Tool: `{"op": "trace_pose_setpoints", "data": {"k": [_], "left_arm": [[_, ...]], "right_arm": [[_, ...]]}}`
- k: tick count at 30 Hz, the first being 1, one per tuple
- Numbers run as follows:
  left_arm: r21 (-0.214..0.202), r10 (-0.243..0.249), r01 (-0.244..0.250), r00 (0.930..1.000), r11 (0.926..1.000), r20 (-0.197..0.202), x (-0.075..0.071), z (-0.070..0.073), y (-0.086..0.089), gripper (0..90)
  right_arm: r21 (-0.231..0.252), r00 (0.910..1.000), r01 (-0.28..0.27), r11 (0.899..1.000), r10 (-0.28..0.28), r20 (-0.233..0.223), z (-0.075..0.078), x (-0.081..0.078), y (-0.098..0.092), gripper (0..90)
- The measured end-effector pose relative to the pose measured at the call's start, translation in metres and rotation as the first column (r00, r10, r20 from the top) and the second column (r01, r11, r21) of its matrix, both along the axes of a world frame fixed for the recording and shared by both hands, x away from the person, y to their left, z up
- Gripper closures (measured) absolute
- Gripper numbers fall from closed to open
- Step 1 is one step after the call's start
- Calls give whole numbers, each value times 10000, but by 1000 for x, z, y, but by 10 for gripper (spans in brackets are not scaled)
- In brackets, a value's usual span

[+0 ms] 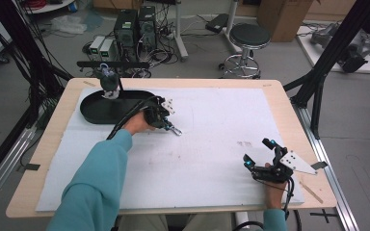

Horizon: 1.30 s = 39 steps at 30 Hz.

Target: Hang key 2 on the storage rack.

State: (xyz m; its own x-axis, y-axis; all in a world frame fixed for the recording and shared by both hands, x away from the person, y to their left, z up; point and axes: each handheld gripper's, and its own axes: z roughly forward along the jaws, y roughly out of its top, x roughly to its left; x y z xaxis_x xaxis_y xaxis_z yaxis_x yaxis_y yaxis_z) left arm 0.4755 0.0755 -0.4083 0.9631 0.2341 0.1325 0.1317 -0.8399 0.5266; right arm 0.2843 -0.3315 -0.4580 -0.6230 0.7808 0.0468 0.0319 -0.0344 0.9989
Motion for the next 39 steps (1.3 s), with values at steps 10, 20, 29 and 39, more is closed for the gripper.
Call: {"op": "trace_pose_setpoints", "data": {"k": [10,20,29,39], "left_arm": [[-1,369,-370,9973,9993,635,-4,4,-3,884],[-1234,716,-634,9954,9903,631,-8,32,10,884],[-2329,1256,-1025,9883,9671,866,-12,62,35,884],[-3274,1912,-1447,9749,9337,1143,-16,86,61,884]], "right_arm": [[6,10000,14,10000,-14,41,0,0,0,8],[39,10000,-16,10000,16,17,0,0,0,8],[6,10000,-12,10000,12,44,0,0,0,8],[-7,10000,9,10000,-9,40,0,0,0,8]]}}
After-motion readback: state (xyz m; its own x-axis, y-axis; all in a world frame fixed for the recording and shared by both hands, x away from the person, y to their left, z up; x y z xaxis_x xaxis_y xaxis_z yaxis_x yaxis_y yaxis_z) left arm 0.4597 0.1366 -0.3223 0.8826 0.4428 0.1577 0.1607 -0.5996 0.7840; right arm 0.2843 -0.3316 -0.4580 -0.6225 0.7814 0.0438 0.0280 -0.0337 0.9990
